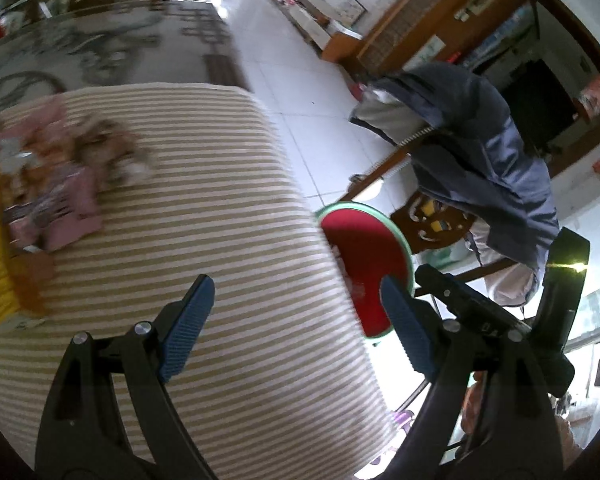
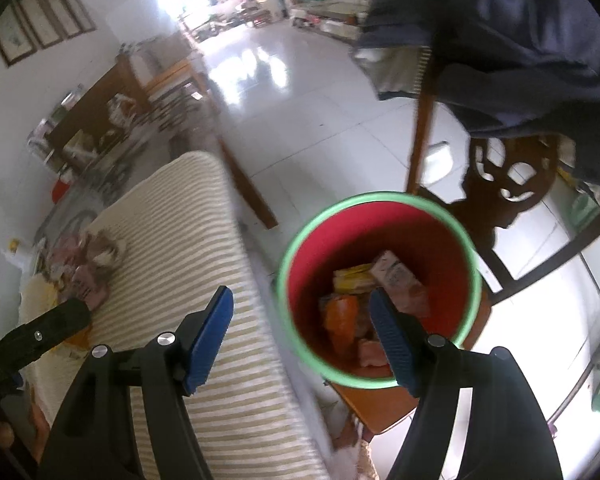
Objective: Collect trash
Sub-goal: 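Move both tools back to the table toward the yellow carton and blue wrapper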
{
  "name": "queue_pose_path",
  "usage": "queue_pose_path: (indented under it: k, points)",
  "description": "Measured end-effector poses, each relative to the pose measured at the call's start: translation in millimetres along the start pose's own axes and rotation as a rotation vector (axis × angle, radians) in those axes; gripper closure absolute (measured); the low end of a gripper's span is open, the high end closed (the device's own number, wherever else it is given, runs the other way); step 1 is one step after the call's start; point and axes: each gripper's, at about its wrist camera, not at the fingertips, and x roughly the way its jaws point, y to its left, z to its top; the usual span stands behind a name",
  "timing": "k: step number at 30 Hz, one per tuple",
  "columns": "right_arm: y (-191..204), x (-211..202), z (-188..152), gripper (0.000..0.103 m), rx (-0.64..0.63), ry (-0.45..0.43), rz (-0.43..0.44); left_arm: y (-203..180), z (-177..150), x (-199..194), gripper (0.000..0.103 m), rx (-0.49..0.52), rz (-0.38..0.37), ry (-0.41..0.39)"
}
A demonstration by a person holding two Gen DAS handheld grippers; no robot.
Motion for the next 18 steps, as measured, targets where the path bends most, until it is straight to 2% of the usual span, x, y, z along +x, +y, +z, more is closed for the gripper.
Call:
queue_pose_path:
  k: [8, 18]
  points:
    - [96.5, 15.9, -25.5, 0.034, -0.138, 0.039, 0.034, 88.5, -20.8, -53.1, 0.020, -0.105, 0.054, -0.043]
    - [257.6, 54.6, -54.5, 0.036, -0.416, 0.082, 0.125, 210.8, -54.0, -130.6, 0.020, -0.288, 0.191, -0.114]
